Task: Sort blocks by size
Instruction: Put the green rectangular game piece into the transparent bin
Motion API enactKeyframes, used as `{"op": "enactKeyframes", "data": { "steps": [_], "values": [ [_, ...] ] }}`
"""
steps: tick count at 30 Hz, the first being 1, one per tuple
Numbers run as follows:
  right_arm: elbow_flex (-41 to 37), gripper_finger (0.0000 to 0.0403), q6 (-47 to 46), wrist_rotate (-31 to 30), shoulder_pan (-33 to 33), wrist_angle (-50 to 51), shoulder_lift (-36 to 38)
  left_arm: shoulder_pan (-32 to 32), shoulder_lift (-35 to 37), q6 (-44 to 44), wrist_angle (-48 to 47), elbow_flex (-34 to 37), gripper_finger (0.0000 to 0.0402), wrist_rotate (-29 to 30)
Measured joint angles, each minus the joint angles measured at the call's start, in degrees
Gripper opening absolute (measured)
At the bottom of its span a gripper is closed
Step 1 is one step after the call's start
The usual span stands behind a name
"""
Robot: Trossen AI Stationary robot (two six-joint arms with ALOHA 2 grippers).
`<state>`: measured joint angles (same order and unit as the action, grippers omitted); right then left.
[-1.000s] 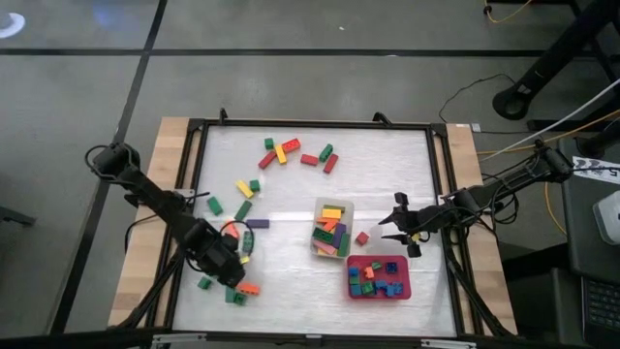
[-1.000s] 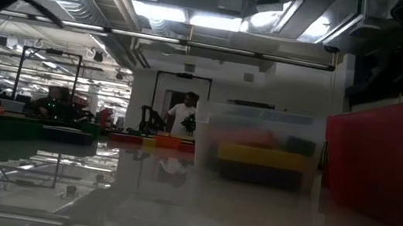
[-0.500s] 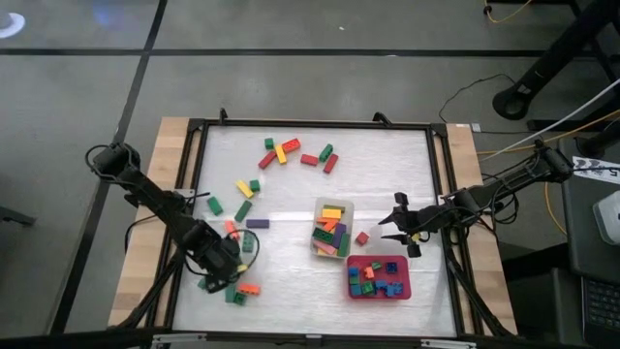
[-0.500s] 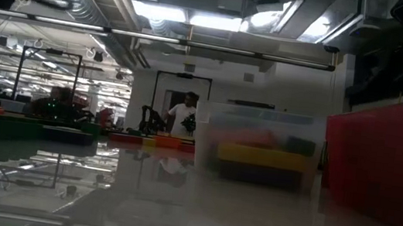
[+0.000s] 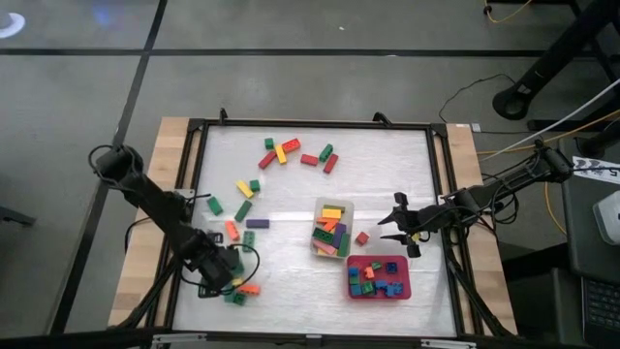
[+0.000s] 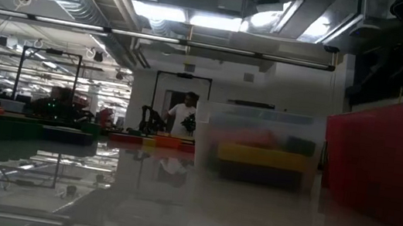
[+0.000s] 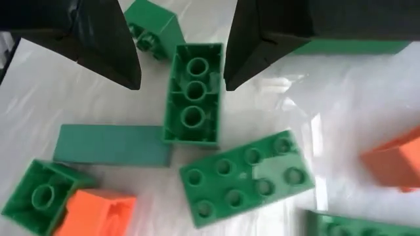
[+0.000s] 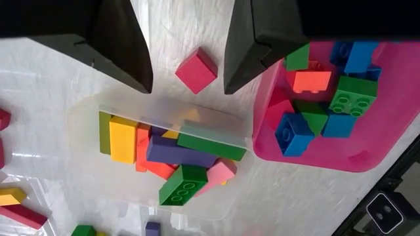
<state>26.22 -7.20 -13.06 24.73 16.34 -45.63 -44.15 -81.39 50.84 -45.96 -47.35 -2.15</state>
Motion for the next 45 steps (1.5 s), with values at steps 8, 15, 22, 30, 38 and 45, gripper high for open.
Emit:
{"op": "enactKeyframes", "data": {
  "steps": [8, 15, 22, 30, 38, 45],
  "values": [
    [0.00, 0.0186, 0.00, 0.00, 0.01, 0.04, 0.01, -1.35, -4.78, 0.14, 1.05, 0.02, 0.0207, 0.33],
    [0.00, 0.0186, 0.01, 0.00, 0.00, 0.07, 0.01, -1.31, -9.78, 1.80, 1.60, 0.00, 0.0207, 0.52],
    [0.00, 0.0186, 0.00, 0.00, 0.00, 0.11, 0.02, -0.72, -11.57, 7.44, 1.73, -0.22, 0.0207, 0.08],
    [0.00, 0.0186, 0.00, 0.00, 0.00, 0.09, 0.02, 0.76, -11.21, 7.46, 1.64, -0.13, 0.0177, -1.84],
    [0.00, 0.0186, 0.02, 0.00, 0.02, 0.04, 0.02, 4.36, -7.15, 11.90, 1.19, 0.22, 0.0119, -2.38],
    [0.00, 0.0186, 0.02, 0.00, 0.01, 0.02, 0.02, 8.25, 0.30, 13.21, 1.33, 0.19, 0.0119, -2.11]
  ]
}}
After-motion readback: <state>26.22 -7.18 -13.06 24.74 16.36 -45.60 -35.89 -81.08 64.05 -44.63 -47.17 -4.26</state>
